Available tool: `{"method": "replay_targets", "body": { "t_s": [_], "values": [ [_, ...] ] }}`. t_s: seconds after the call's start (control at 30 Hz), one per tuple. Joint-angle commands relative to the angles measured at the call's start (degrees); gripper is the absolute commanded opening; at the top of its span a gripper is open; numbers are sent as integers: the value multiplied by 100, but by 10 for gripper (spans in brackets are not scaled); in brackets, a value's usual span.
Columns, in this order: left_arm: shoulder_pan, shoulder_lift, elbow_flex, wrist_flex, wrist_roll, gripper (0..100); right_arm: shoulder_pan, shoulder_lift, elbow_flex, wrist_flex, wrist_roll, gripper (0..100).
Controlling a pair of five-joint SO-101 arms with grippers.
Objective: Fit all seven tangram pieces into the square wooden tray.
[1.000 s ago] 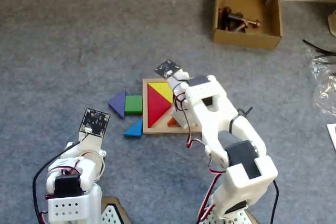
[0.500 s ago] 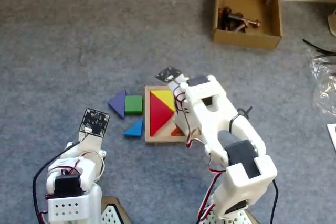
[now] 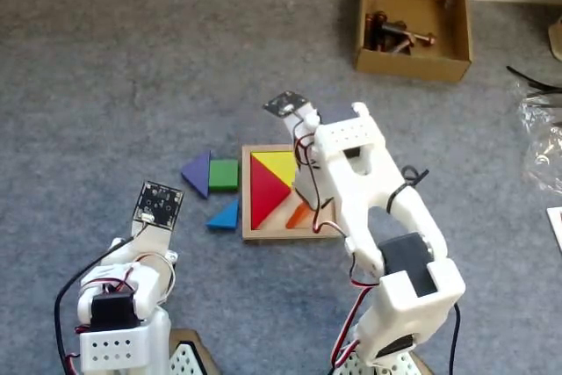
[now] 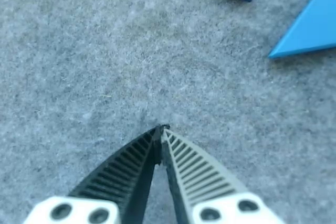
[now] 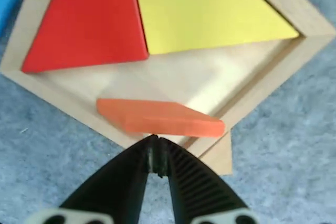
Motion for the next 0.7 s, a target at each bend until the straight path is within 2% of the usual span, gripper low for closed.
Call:
{"method": "replay_targets", "body": {
  "t_s": [0.0, 0.23, 0.5, 0.67],
  "values": [
    [-75, -40, 119, 35, 44, 14, 57, -259, -585, 321, 44, 5],
    [-75, -40, 119, 35, 44, 14, 66, -259, -1288, 892, 62, 5],
    [-75, -40, 119, 35, 44, 14, 22, -215, -1244, 330, 26, 5],
    [-75, -40, 119, 35, 44, 14, 31, -259, -927, 365, 26, 5]
  ]
}}
